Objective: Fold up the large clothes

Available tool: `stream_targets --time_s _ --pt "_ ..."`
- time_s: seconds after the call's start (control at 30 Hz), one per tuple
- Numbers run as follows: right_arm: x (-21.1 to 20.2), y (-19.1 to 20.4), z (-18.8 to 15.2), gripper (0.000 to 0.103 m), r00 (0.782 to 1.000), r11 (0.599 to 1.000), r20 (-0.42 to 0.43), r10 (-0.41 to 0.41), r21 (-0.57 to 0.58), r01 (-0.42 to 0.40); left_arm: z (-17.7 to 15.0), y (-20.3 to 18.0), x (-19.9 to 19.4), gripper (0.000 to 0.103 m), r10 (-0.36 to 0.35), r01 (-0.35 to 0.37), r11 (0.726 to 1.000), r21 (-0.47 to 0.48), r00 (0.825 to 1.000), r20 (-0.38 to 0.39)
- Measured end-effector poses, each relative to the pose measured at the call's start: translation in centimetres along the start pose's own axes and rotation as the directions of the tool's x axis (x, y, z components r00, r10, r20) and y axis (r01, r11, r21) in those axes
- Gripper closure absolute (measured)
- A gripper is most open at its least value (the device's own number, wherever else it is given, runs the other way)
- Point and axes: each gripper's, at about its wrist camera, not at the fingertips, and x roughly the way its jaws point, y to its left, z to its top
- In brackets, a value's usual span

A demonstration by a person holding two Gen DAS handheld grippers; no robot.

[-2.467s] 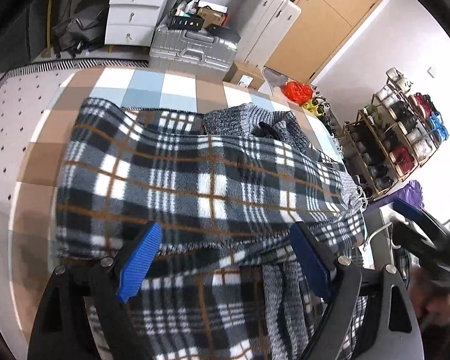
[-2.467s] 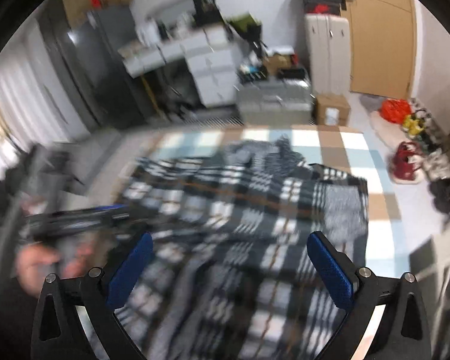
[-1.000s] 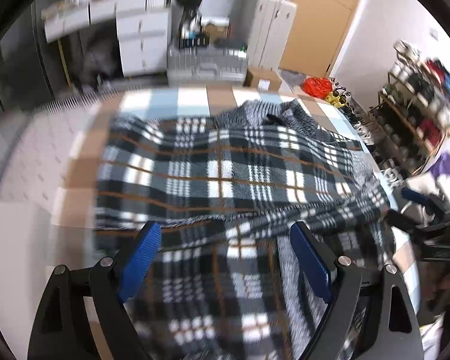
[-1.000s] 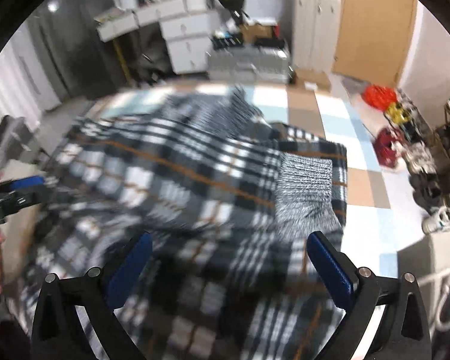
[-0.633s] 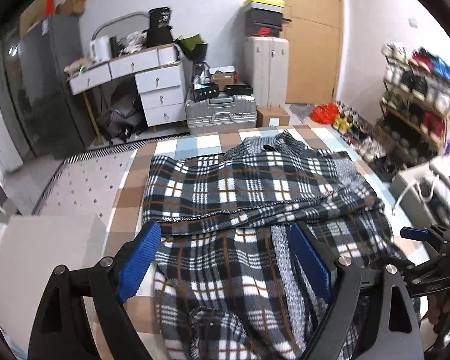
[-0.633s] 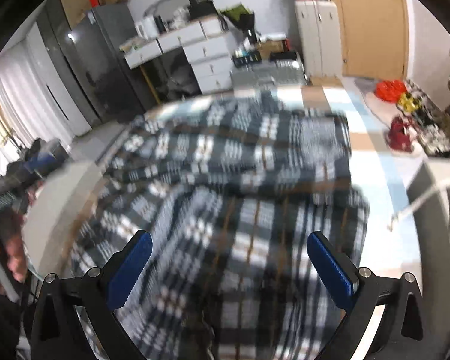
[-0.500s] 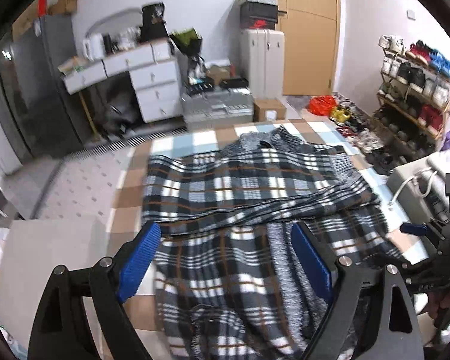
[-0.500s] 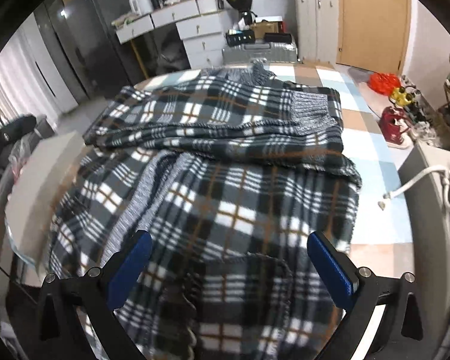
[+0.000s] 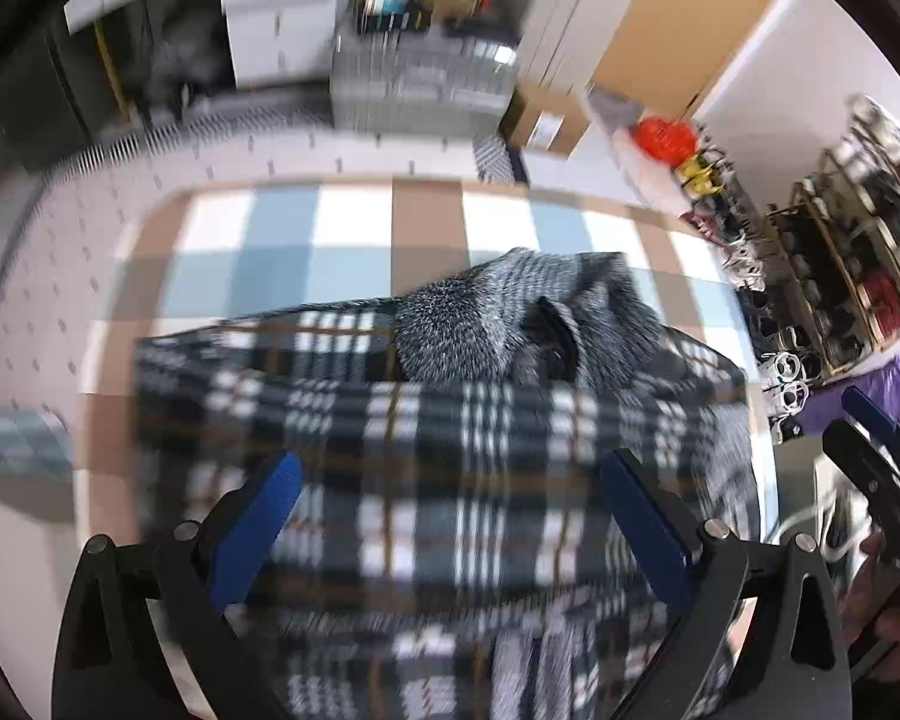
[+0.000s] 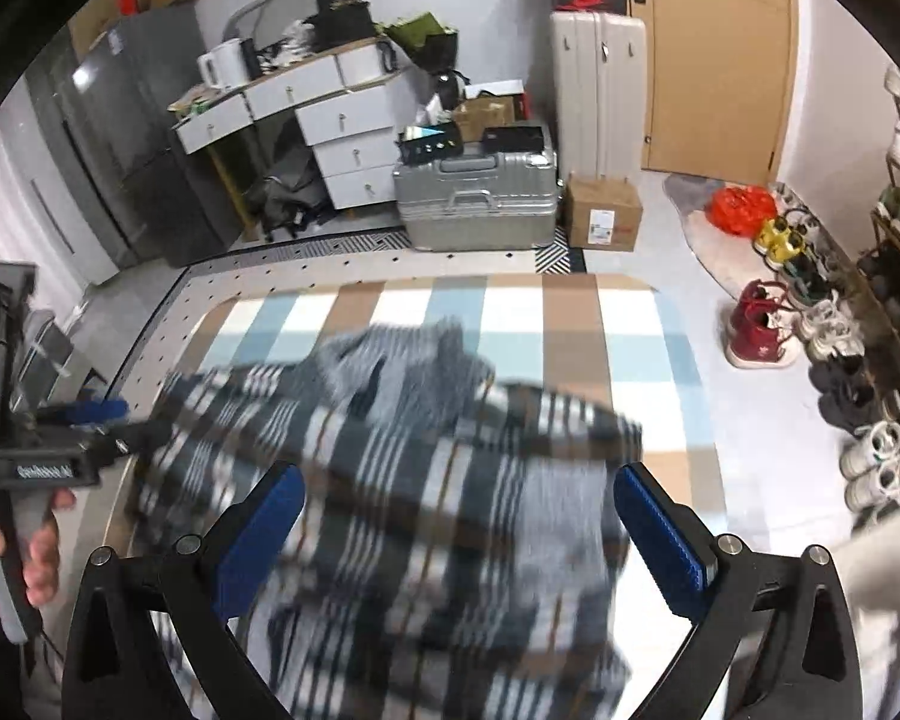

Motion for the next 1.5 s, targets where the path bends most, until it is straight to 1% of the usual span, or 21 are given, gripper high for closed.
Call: stream_targets --time_s 0.07,0.13,0.27,0.33,0.37,0.47,0.5,0.57,0.6,0.67,0.73,0.77,0.8,0.83,0.9,0.97,1.07,1.2,1.33,1.4,1.5 --pt "3.3 -0.7 1.7 0.000 0.999 1.000 -0.035 0.014 0.011 -0.014 2.5 0.5 3.1 0.005 -0.001 0.000 1.000 -0.006 0.999 -0.045" --pt "6.5 -1.3 2.8 0.000 0.997 1.000 -0.075 0.018 0.019 -0.016 4.1 0.7 4.9 0.005 -0.017 0.017 1.000 -0.008 0.999 -0.051" --pt "11.5 -1.1 4.4 0.000 0.992 0.997 -0.125 0.015 -0.067 -0.024 6.0 0.6 8.1 0.006 -0.078 0.081 0.996 0.022 0.992 -0.100" --pt "13.5 -0.7 4.9 0.000 0.990 0.994 -0.135 0.034 -0.095 -0.047 6.7 0.2 8.9 0.007 -0.064 0.070 0.996 0.055 0.993 -0.101" --pt "14.1 -0.8 5.0 0.000 0.989 0.994 -0.139 0.040 -0.098 -0.054 6.8 0.0 9.3 0.009 -0.055 0.063 0.995 0.081 0.994 -0.097" --pt "17.0 -0.9 5.5 0.007 0.983 0.992 -0.173 0.056 -0.099 -0.073 7.2 -0.6 10.3 0.032 -0.034 0.047 0.991 0.122 0.993 -0.113" --pt "17.8 -0.9 5.7 0.013 0.981 0.992 -0.187 0.053 -0.101 -0.073 6.9 -0.9 10.0 0.043 -0.033 0.048 0.992 0.119 0.992 -0.125" --pt "18.9 -0.9 5.9 0.018 0.975 0.991 -0.213 0.058 -0.103 -0.081 6.9 -0.8 10.4 0.046 -0.026 0.042 0.991 0.124 0.992 -0.124" --pt "19.2 -0.8 5.9 0.024 0.974 0.991 -0.220 0.059 -0.103 -0.083 6.9 -0.8 10.1 0.051 -0.023 0.039 0.990 0.133 0.993 -0.115" --pt "19.5 -0.7 5.7 0.043 0.971 0.992 -0.230 0.060 -0.098 -0.085 7.0 -0.7 10.0 0.061 -0.008 0.024 0.989 0.148 0.994 -0.106" --pt "19.8 -0.6 5.5 0.076 0.968 0.992 -0.247 0.047 -0.101 -0.074 6.9 -0.4 9.5 0.081 -0.022 0.036 0.989 0.146 0.995 -0.095" --pt "19.8 -0.6 5.4 0.084 0.965 0.992 -0.252 0.065 -0.087 -0.090 6.8 -0.3 9.2 0.084 -0.031 0.044 0.988 0.151 0.996 -0.088" --pt "19.5 -0.5 5.3 0.088 0.968 0.993 -0.242 0.065 -0.082 -0.087 6.8 -0.2 9.0 0.094 -0.043 0.057 0.986 0.158 0.995 -0.089" --pt "19.3 -0.3 5.2 0.090 0.971 0.993 -0.233 0.054 -0.086 -0.075 6.6 -0.2 8.7 0.097 -0.048 0.061 0.984 0.166 0.995 -0.083" --pt "18.9 0.1 5.1 0.092 0.973 0.994 -0.226 0.040 -0.094 -0.062 6.4 -0.2 8.4 0.098 -0.076 0.088 0.983 0.164 0.994 -0.077" --pt "17.9 0.6 5.0 0.092 0.982 0.992 -0.188 0.011 -0.119 -0.034 5.9 -0.6 7.5 0.098 -0.043 0.049 0.982 0.184 0.998 -0.037" --pt "15.0 1.8 4.6 0.093 0.994 0.985 -0.108 -0.026 -0.175 0.007 5.1 -0.6 5.6 0.098 -0.043 0.041 0.984 0.176 0.999 0.010" --pt "10.0 3.1 4.0 0.093 0.999 0.976 -0.010 -0.039 -0.213 0.036 3.4 -0.3 1.6 0.098 -0.058 0.046 0.985 0.165 0.996 0.071" --pt "3.4 4.7 2.2 0.093 0.995 0.967 0.097 -0.004 -0.253 0.029 0.0 -0.2 -4.3 0.098 -0.115 0.089 0.983 0.157 0.980 0.161" --pt "0.5 5.4 0.7 0.093 0.991 0.968 0.132 0.015 -0.251 0.018 -2.2 -0.3 -6.7 0.098 -0.125 0.091 0.982 0.166 0.970 0.211" --pt "-3.8 6.2 -2.8 0.093 0.981 0.970 0.192 0.043 -0.242 0.005 -6.1 -0.1 -9.1 0.098 -0.184 0.149 0.977 0.151 0.950 0.253"
